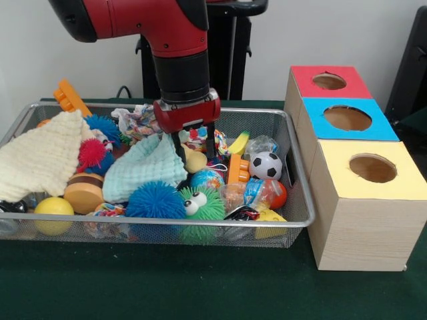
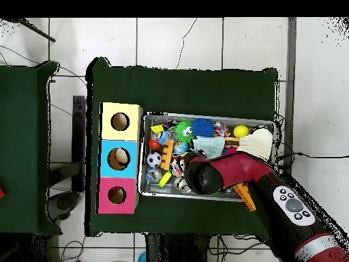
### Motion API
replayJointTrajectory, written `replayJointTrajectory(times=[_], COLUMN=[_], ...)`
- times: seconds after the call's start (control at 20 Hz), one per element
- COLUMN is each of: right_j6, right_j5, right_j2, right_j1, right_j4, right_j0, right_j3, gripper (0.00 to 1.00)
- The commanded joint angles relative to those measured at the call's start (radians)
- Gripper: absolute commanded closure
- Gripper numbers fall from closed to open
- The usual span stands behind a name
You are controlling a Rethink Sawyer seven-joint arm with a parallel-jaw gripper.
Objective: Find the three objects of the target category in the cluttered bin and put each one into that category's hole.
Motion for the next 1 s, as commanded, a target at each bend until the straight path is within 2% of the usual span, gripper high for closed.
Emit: replayJointTrajectory(times=[0.05, 1.0], right_j6=[-0.044, -0.002], right_j5=[-0.043, -0.102], right_j2=[-0.021, -0.070], right_j1=[-0.008, 0.042], right_j4=[-0.084, -0.136], right_j0=[-0.011, 0.030], right_j3=[-0.026, -0.063], gripper=[0.00, 0.00])
